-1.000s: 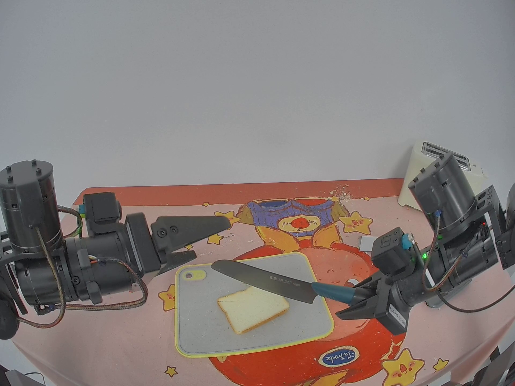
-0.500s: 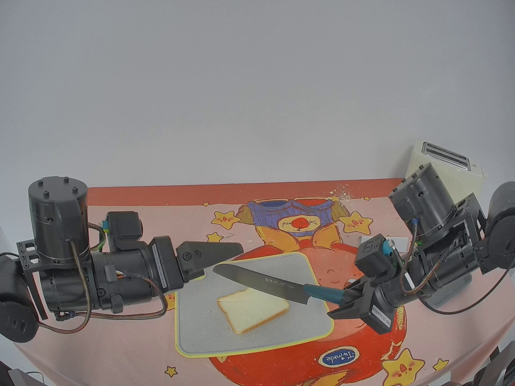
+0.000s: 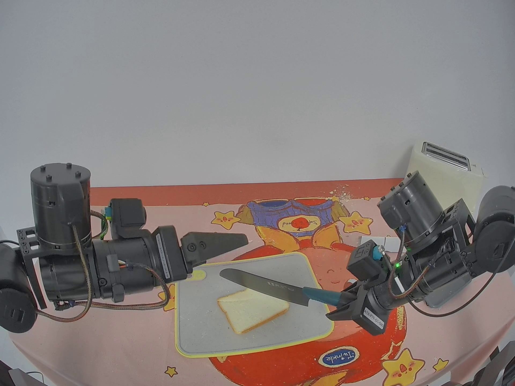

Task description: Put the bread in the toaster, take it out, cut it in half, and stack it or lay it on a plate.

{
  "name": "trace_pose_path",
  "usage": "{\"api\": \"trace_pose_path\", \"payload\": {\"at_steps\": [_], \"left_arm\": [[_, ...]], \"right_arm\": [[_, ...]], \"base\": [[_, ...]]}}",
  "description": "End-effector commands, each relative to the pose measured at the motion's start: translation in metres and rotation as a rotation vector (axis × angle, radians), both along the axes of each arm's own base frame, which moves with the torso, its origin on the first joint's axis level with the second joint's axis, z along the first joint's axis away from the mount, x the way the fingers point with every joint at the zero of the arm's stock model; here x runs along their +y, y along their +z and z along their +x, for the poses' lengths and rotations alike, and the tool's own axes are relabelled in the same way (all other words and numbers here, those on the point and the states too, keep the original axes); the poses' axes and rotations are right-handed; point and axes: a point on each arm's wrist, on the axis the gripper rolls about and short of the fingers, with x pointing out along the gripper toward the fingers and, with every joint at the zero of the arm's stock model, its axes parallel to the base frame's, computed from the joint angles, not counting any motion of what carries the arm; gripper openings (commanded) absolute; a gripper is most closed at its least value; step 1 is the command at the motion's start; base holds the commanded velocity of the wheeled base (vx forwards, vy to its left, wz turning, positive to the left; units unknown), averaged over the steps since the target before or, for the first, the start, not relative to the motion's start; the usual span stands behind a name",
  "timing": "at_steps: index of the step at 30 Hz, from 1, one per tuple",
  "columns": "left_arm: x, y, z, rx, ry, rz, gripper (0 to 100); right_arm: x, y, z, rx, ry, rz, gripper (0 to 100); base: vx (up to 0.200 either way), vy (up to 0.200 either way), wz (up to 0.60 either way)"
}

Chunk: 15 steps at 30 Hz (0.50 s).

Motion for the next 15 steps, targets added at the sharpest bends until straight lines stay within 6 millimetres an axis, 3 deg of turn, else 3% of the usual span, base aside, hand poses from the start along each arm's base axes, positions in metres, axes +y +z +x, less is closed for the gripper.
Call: {"api": "trace_pose_path", "payload": {"at_steps": [1, 6, 9, 15], "left_arm": [[-0.005, -0.004, 0.009, 0.007, 0.007, 0.015, 100], [-0.009, -0.012, 0.012, 0.034, 0.003, 0.035, 100], [-0.015, -0.028, 0.021, 0.081, 0.004, 0.071, 100], [-0.015, -0.029, 0.021, 0.082, -0.001, 0.077, 100]], "right_arm": [[0.005, 0.0, -0.005, 0.007, 0.021, 0.001, 0], [0.008, -0.003, -0.008, 0.025, 0.015, -0.001, 0], [0.013, -0.01, -0.006, 0.041, 0.024, -0.018, 0], [0.013, -0.01, -0.006, 0.037, 0.019, -0.014, 0]], "base": [[0.0, 0.0, 0.0], [0.0, 0.0, 0.0], [0.0, 0.0, 0.0], [0.0, 0.0, 0.0]]}}
